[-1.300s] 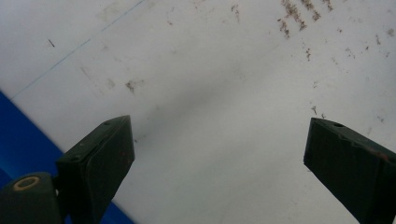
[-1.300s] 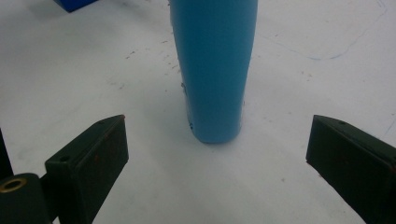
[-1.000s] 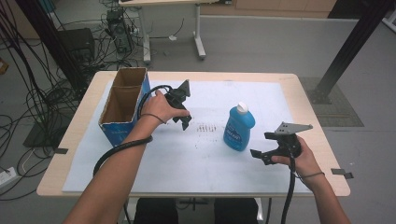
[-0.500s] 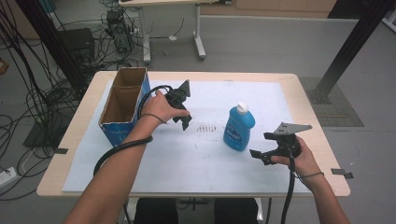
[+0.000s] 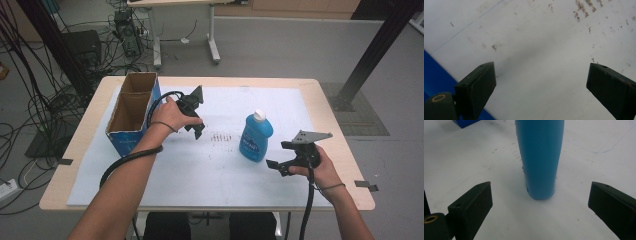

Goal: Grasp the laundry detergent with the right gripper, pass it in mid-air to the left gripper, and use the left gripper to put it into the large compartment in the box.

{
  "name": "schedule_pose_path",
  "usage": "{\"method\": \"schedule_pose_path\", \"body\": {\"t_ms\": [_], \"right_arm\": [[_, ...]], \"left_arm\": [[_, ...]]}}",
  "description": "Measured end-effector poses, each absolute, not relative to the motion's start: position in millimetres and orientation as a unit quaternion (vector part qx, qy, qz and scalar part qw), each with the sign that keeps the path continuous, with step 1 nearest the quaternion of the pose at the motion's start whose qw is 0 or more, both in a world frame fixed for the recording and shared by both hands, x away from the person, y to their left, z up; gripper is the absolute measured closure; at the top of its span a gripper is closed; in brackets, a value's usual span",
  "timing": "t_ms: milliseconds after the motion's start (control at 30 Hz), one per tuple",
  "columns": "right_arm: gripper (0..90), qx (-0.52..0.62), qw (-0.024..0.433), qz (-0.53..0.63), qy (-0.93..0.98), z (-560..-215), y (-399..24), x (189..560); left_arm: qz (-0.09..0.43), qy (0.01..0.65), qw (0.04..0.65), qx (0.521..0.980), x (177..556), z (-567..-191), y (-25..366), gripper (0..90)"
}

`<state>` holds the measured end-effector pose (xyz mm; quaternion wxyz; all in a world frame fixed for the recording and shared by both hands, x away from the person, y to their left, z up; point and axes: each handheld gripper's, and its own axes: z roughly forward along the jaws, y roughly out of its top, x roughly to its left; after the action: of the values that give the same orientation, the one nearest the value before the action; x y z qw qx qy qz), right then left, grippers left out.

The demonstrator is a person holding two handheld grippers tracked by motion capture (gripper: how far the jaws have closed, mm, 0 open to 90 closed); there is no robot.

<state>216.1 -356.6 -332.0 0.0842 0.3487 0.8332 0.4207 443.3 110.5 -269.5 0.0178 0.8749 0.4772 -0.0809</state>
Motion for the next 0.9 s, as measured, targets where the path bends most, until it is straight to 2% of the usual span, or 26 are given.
{"method": "schedule_pose_path", "body": {"t_ms": [900], "right_arm": [[5.0,0.348,0.081,0.420,0.834,-332.1,-354.5,217.7]], "left_arm": [[-0.081,0.475,0.020,0.876,444.0,-269.4,109.0,9.3]]}}
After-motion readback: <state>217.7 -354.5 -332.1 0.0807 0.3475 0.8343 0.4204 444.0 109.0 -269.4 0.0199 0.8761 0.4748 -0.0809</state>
